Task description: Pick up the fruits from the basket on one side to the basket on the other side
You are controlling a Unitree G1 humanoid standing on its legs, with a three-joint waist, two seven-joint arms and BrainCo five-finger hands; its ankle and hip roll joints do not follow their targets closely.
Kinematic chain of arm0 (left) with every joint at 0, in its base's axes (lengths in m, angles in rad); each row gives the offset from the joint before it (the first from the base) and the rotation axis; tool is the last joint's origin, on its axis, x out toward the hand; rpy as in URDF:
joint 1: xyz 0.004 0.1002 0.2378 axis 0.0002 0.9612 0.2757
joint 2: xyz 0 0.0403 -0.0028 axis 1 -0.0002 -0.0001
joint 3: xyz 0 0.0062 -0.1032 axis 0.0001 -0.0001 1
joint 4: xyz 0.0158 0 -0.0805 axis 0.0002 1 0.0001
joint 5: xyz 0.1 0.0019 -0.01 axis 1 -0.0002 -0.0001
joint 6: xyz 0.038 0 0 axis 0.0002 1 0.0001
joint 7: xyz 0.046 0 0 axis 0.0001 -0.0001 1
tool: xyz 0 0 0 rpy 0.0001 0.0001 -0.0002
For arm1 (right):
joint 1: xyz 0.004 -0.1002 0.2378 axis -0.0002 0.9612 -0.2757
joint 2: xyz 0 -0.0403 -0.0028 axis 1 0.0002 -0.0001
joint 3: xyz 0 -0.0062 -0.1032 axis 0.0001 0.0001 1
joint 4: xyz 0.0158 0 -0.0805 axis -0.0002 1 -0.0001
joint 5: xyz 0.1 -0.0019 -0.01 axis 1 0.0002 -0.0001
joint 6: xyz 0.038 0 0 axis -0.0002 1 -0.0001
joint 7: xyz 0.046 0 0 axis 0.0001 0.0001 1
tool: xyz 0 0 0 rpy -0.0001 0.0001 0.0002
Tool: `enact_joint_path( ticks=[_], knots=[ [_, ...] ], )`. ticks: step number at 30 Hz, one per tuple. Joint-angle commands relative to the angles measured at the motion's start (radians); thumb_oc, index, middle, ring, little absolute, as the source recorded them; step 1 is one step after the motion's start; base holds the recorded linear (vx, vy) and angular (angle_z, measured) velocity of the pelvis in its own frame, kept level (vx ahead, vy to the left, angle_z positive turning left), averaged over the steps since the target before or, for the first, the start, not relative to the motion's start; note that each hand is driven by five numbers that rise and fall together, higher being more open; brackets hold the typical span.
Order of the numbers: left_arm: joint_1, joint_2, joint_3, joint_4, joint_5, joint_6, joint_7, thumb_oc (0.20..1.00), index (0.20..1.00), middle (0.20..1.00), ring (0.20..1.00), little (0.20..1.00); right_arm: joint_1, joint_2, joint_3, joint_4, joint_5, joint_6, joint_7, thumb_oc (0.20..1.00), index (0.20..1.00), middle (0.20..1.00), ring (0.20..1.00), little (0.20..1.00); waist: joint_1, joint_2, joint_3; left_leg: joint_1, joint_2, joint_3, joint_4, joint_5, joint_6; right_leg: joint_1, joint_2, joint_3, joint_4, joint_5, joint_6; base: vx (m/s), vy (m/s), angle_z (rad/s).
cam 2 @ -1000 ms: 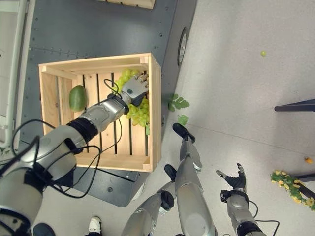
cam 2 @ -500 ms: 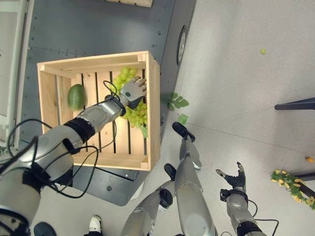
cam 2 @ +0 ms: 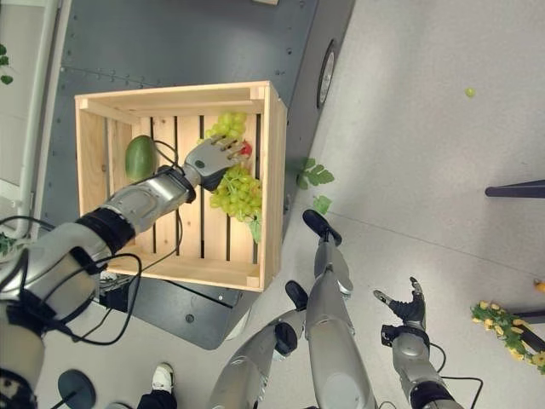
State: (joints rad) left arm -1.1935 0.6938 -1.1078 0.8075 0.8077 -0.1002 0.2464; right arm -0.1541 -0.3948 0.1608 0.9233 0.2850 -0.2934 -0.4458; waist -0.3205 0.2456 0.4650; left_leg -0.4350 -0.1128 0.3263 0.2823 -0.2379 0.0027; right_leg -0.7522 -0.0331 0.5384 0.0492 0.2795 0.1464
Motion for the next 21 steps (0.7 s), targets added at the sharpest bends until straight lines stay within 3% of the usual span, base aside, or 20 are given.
enact_joint_path(
  ticks=[1, 10, 21],
  knots=[
    [0.003, 0.12, 0.095, -0.08, -0.035, 0.004, -0.011, 1.0, 1.0, 1.0, 1.0, 1.0, 0.014, -0.049, -0.02, -0.042, -0.015, -0.004, -0.017, 1.0, 1.0, 1.0, 1.0, 1.0, -0.042, 0.042, 0.05, -0.135, 0.058, -0.046, 0.091, 0.051, -0.044, 0.135, -0.005, -0.068, -0.037, -0.106, 0.02, 0.0, 0.0, 0.0],
    [0.001, 0.108, 0.088, -0.06, -0.01, 0.003, -0.014, 1.0, 1.0, 1.0, 1.0, 1.0, 0.014, -0.051, -0.021, -0.042, -0.021, -0.003, -0.012, 1.0, 1.0, 1.0, 1.0, 1.0, -0.042, 0.045, 0.045, -0.13, 0.058, -0.047, 0.083, 0.053, -0.043, 0.14, -0.004, -0.068, -0.04, -0.108, 0.019, 0.0, 0.0, 0.0],
    [-0.029, -0.007, 0.068, 0.082, 0.039, 0.033, 0.01, 1.0, 1.0, 1.0, 1.0, 1.0, 0.007, -0.051, -0.004, -0.04, -0.016, -0.012, -0.018, 1.0, 1.0, 1.0, 1.0, 1.0, -0.057, 0.037, 0.053, -0.131, 0.06, -0.038, 0.08, 0.054, -0.045, 0.132, 0.0, -0.065, -0.034, -0.107, 0.02, 0.0, 0.0, 0.0]
  ],
)
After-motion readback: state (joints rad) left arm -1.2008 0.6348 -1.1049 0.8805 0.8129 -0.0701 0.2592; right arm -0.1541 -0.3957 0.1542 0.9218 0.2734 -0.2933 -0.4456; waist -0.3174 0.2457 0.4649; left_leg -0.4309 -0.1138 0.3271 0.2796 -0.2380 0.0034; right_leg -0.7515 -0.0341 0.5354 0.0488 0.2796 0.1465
